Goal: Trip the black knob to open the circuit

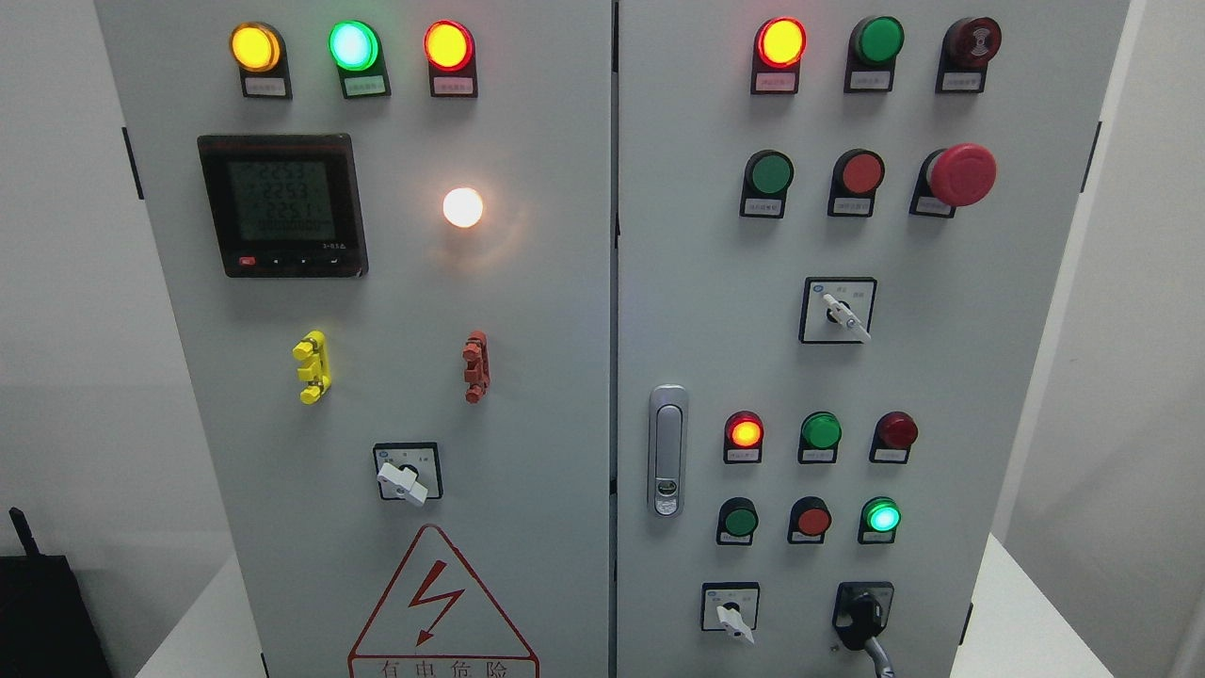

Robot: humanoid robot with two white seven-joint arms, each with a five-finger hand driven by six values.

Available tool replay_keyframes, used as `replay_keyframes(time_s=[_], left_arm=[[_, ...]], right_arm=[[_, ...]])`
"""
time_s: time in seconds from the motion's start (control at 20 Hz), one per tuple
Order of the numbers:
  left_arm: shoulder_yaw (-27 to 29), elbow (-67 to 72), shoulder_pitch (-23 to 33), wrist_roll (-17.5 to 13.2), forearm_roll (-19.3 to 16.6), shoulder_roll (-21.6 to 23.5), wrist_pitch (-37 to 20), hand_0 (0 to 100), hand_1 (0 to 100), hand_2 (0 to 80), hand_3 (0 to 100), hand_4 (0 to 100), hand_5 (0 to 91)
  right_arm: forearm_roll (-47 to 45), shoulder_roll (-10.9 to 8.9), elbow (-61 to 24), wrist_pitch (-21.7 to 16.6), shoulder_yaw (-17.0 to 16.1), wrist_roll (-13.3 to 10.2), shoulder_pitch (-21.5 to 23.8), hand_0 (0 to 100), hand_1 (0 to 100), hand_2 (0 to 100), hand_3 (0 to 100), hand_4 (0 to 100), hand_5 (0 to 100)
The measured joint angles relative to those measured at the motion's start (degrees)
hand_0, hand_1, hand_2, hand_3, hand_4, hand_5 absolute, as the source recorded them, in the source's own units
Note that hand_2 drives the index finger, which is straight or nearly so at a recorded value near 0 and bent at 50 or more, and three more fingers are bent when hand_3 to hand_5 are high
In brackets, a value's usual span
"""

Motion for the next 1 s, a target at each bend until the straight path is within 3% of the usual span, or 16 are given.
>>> replay_keyframes(time_s=[1.0], left_arm=[[0.0, 0.0, 0.0, 0.0, 0.0, 0.0, 0.0, 12, 39, 0.0, 0, 0, 0.0]], right_arm=[[-0.7, -0.90, 0.0, -0.2, -1.4, 0.8, 0.3, 0, 5, 0, 100, 100, 100]])
